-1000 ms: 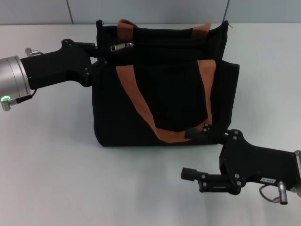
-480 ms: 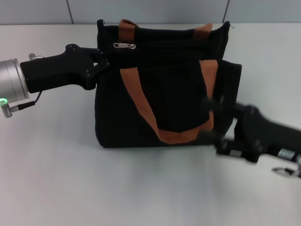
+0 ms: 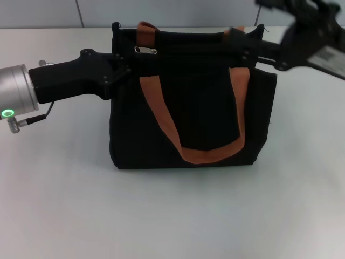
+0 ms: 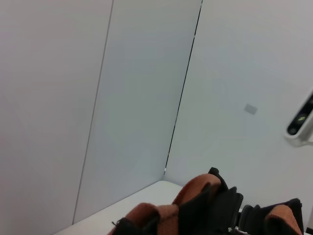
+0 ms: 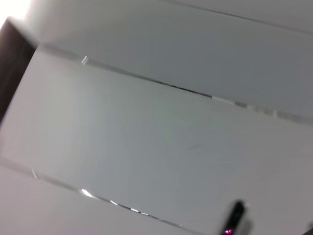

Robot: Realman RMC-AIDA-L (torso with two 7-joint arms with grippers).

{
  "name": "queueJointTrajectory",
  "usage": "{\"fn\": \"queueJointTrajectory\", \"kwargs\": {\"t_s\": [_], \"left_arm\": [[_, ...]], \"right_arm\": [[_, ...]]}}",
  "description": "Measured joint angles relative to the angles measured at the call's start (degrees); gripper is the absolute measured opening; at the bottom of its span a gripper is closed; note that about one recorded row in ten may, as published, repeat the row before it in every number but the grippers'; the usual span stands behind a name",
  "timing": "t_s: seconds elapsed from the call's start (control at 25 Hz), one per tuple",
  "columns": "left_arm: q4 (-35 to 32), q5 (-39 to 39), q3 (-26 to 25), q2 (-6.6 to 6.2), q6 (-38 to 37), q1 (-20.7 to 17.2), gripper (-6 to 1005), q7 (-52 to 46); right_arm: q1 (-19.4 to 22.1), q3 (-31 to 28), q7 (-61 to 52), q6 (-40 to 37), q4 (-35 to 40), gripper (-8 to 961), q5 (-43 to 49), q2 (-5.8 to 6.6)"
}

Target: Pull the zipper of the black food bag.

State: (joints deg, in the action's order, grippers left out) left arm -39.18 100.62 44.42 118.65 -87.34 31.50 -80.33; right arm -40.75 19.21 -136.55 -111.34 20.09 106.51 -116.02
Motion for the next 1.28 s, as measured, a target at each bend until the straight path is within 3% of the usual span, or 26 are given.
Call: {"fn": "queueJointTrajectory", "kwargs": {"t_s": [0.12, 0.28, 0.68, 0.84, 0.96, 1.12, 1.24, 1.28], "left_arm": [[0.90, -0.28, -0.17, 0.00, 0.11, 0.46, 65, 0.43], [1.07, -2.36, 0.07, 0.00, 0.21, 0.33, 65, 0.59], [1.23, -4.65, 0.18, 0.00, -0.11, 0.35, 63, 1.01], [1.71, -4.73, 0.27, 0.04, 0.00, 0.54, 63, 2.28], [1.97, -5.04, 0.26, 0.07, 0.01, 0.56, 62, 2.65], [3.40, -6.38, 0.25, 0.09, -0.41, 0.40, 62, 6.42], [5.41, -8.74, 0.31, 0.09, -1.33, 0.21, 62, 11.19], [5.68, -9.09, 0.32, 0.09, -1.63, 0.27, 61, 11.90]], "right_arm": [[-2.63, -0.07, -13.37, 4.06, -2.45, 836, -0.59, -0.90], [-3.67, 0.68, -18.50, 10.66, -3.49, 836, -0.82, -2.67], [-4.91, 7.51, -18.07, 17.46, -3.01, 836, -0.79, -2.96], [-4.77, 7.54, -12.20, 13.89, 0.55, 836, -2.70, -2.92], [-3.24, 7.62, -4.90, 10.52, 3.26, 836, -7.39, -2.18], [-0.73, 8.10, 10.55, 8.62, 5.34, 836, -10.25, -1.20], [1.52, 9.88, 25.16, 8.04, 5.53, 836, -10.11, -1.27], [1.52, 9.88, 25.16, 8.04, 5.53, 836, -10.11, -1.27]]}}
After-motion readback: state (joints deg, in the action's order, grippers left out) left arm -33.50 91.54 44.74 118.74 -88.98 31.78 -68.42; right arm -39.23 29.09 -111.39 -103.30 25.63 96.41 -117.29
